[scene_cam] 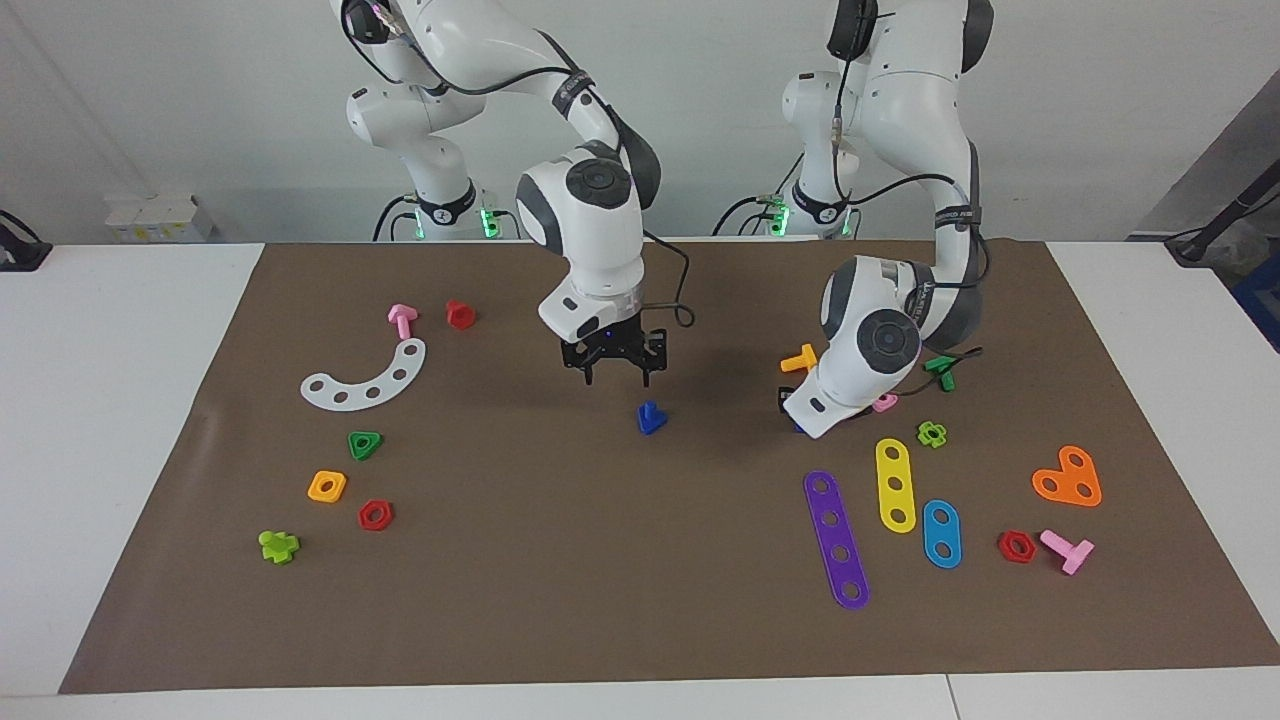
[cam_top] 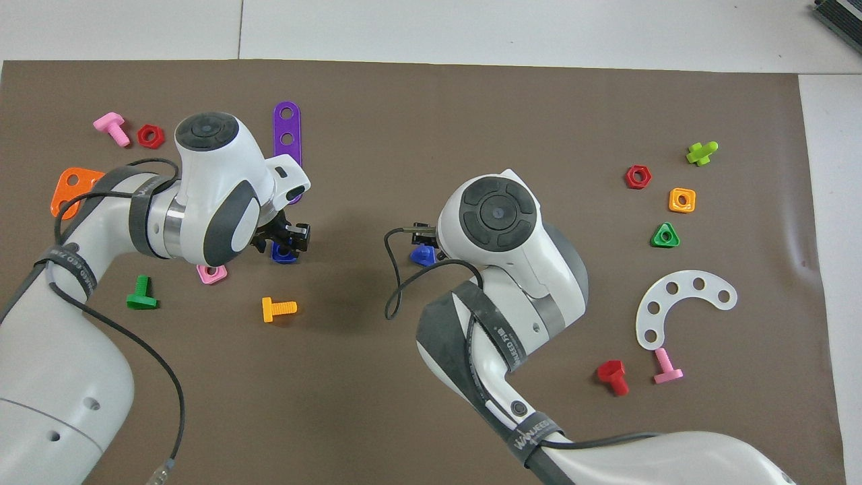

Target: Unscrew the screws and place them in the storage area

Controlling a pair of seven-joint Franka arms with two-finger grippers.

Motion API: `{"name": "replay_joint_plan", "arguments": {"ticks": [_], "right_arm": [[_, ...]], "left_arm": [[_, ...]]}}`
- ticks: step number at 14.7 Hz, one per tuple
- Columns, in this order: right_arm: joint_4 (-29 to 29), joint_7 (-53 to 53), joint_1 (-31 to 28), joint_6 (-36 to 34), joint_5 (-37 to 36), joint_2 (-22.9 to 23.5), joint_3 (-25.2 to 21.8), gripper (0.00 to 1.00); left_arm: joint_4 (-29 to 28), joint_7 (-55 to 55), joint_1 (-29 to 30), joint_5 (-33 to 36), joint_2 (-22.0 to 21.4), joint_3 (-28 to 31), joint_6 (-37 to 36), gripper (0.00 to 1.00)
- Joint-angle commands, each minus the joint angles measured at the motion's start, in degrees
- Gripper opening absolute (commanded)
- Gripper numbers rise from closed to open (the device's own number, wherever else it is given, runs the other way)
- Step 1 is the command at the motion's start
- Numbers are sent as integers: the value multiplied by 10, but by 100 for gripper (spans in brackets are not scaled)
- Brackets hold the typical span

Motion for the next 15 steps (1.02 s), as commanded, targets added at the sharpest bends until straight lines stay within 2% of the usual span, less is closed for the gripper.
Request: {"name": "replay_joint_plan", "arguments": {"ticks": [1, 2, 4, 5, 6, 7, 12, 15], "right_arm": [[20, 16, 18, 30, -16, 37, -1, 85], [27, 20, 21, 34, -19, 53, -1, 83], [88, 39, 39, 28, -29, 102, -2, 80], [97, 41, 37, 27, -37, 107, -2, 78], [99, 40, 35, 28, -41, 109, -2, 68], [103, 40, 38, 27, -42, 114, -2, 65], [82, 41, 35, 18, -45, 115, -1, 62], [68, 42, 35, 15, -44, 111, -1, 58]], "left_arm": [[-19, 8, 3, 22, -18, -1, 10, 100], [-13, 8, 3, 25, -18, -1, 7, 100], [2, 9, 5, 25, -21, 0, -8, 100], [16, 9, 16, 25, -24, -1, -27, 100], [29, 11, 24, 25, -30, -1, -45, 100], [31, 18, 38, 25, -48, -1, -59, 100], [13, 99, 111, 24, -125, -1, -133, 100], [-27, 119, 138, 25, -178, 0, -139, 100]]}}
